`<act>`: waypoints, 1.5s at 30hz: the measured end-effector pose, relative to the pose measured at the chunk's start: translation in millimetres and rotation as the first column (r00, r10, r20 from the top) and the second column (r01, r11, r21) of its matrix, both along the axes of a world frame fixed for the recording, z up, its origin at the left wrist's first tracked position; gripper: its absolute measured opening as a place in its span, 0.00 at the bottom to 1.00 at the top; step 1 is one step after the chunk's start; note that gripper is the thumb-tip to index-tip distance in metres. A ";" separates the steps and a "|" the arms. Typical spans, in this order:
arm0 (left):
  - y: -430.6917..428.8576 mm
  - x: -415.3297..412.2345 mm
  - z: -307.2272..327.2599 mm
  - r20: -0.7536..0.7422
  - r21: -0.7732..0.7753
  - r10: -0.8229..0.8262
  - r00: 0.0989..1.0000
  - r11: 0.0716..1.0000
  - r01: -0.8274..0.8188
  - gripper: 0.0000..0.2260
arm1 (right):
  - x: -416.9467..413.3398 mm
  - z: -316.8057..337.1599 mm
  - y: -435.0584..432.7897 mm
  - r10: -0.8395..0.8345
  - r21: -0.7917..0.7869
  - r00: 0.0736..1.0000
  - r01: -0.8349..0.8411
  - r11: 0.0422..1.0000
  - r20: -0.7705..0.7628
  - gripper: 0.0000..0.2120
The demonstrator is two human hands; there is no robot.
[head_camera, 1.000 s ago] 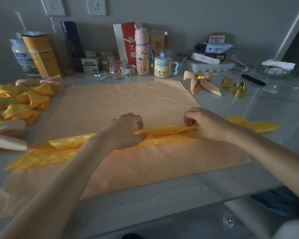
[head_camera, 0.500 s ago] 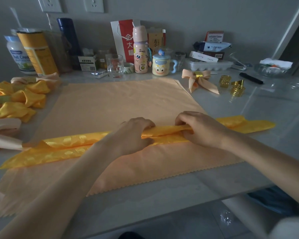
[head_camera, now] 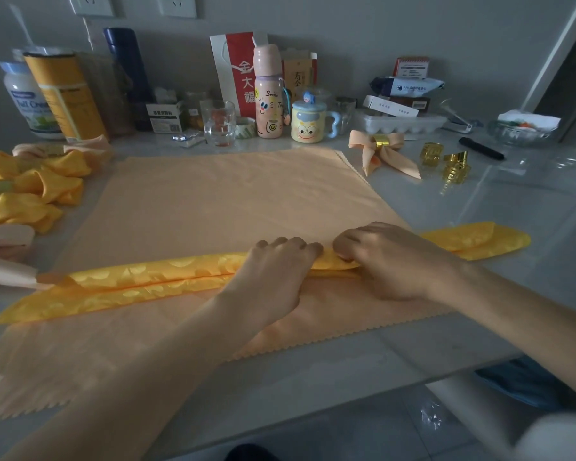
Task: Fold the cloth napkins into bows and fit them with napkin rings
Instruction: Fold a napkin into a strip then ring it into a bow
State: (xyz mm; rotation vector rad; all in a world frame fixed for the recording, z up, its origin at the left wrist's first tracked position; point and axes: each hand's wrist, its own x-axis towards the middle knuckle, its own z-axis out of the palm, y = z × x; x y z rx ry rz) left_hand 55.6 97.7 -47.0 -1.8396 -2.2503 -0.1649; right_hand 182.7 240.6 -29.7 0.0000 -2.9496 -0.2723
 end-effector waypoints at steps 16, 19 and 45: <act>-1.1 29.1 13.3 0.300 0.050 0.235 0.924 0.964 -0.261 0.10 | -34.8 -27.9 -13.3 -0.290 -0.383 0.949 0.316 0.868 0.124 0.17; 5.2 14.4 7.6 0.318 0.093 0.237 0.918 0.956 -0.279 0.13 | -32.9 -28.1 -18.0 -0.345 -0.307 0.928 0.371 0.876 0.137 0.22; 12.5 -0.4 -13.6 0.243 -0.173 0.257 0.935 0.960 -0.219 0.25 | 86.1 -23.0 85.4 -0.827 -0.222 0.513 0.855 0.469 0.229 0.24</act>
